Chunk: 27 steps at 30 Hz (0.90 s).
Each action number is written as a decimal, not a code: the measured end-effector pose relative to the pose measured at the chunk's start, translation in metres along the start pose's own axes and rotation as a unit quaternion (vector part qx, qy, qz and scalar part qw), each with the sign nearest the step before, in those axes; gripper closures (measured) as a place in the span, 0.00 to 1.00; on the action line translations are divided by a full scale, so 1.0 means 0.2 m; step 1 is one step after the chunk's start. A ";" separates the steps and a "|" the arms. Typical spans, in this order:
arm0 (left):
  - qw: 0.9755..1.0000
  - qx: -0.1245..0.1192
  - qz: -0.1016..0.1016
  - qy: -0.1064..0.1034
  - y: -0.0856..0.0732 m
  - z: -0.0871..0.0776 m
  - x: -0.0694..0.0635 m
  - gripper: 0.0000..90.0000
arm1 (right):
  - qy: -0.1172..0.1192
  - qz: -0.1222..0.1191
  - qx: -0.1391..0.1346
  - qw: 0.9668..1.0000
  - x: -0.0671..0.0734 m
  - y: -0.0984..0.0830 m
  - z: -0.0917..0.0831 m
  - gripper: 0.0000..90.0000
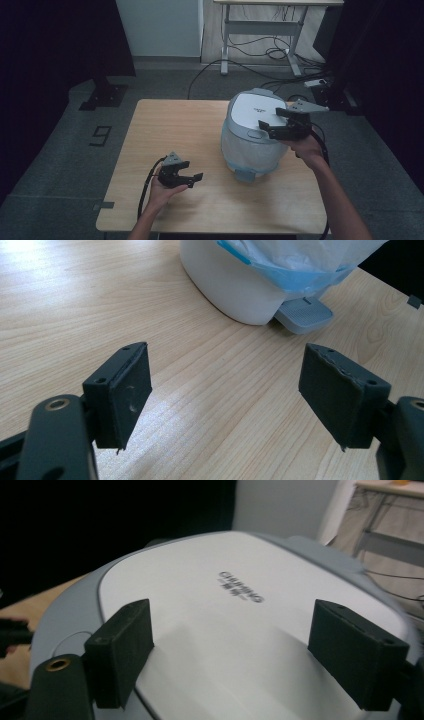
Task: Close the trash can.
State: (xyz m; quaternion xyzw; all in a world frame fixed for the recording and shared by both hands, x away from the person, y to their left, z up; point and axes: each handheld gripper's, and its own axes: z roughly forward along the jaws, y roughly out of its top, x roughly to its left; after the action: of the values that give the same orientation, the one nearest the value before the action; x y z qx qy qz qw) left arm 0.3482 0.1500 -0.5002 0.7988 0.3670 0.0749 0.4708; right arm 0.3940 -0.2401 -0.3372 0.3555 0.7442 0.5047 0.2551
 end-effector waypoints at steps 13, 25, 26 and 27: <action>1.000 -0.006 -0.010 0.009 -0.01 -0.02 0.03 0.23 | -0.012 0.020 -0.049 0.999 -0.03 -0.15 -0.26 0.20; 1.000 -0.003 -0.010 0.013 -0.01 -0.02 0.04 0.23 | -0.021 0.058 -0.058 0.996 -0.04 -0.47 -0.40 0.20; 1.000 -0.003 -0.010 0.013 -0.01 -0.02 0.04 0.23 | -0.022 0.061 -0.056 0.996 -0.04 -0.51 -0.40 0.20; 1.000 -0.003 -0.010 0.014 -0.01 -0.02 0.04 0.23 | -0.023 0.065 -0.055 0.996 -0.04 -0.54 -0.40 0.20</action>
State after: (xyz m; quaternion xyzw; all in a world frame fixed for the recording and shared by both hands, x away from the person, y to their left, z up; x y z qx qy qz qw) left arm 0.3511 0.1591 -0.5020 0.7926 0.3811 0.0820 0.4688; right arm 0.3111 -0.3173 -0.4094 0.3999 0.6846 0.5519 0.2584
